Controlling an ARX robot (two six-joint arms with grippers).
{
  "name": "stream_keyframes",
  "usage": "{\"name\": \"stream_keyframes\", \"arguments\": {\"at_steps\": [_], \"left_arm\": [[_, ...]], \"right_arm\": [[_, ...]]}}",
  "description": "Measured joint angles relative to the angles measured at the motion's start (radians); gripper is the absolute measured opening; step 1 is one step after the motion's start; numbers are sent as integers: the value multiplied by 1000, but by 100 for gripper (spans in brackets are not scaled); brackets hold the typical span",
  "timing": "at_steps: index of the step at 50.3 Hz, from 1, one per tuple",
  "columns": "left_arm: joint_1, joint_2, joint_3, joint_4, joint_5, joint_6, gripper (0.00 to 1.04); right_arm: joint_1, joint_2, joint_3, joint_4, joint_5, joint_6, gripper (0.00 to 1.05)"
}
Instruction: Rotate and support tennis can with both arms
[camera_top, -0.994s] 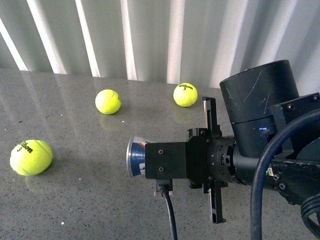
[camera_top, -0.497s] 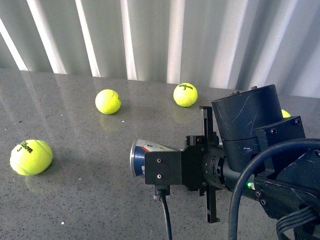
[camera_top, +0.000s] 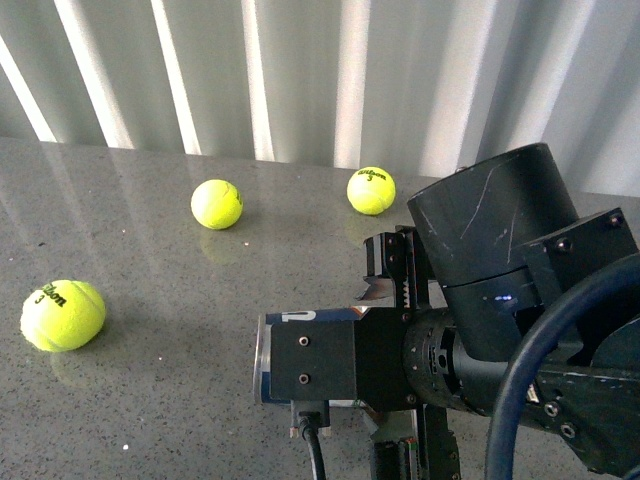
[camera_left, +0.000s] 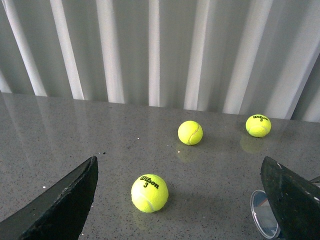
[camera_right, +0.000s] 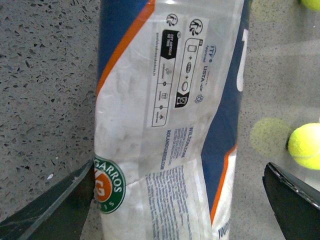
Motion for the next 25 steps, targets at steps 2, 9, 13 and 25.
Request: {"name": "stream_keyframes", "arguments": {"at_steps": [2,9,13,25], "left_arm": [[0,0,0,0,0,0,98],[0,0,0,0,0,0,98],[0,0,0,0,0,0,98],[0,0,0,0,0,0,98]], "right_arm": [[0,-19,0,-18,0,6,97],[-5,-91,0,-93,-14,64,98],[-11,-137,-3,-129,-32,103,98],[-85,-314,-62,-167,-110,282,98]]}}
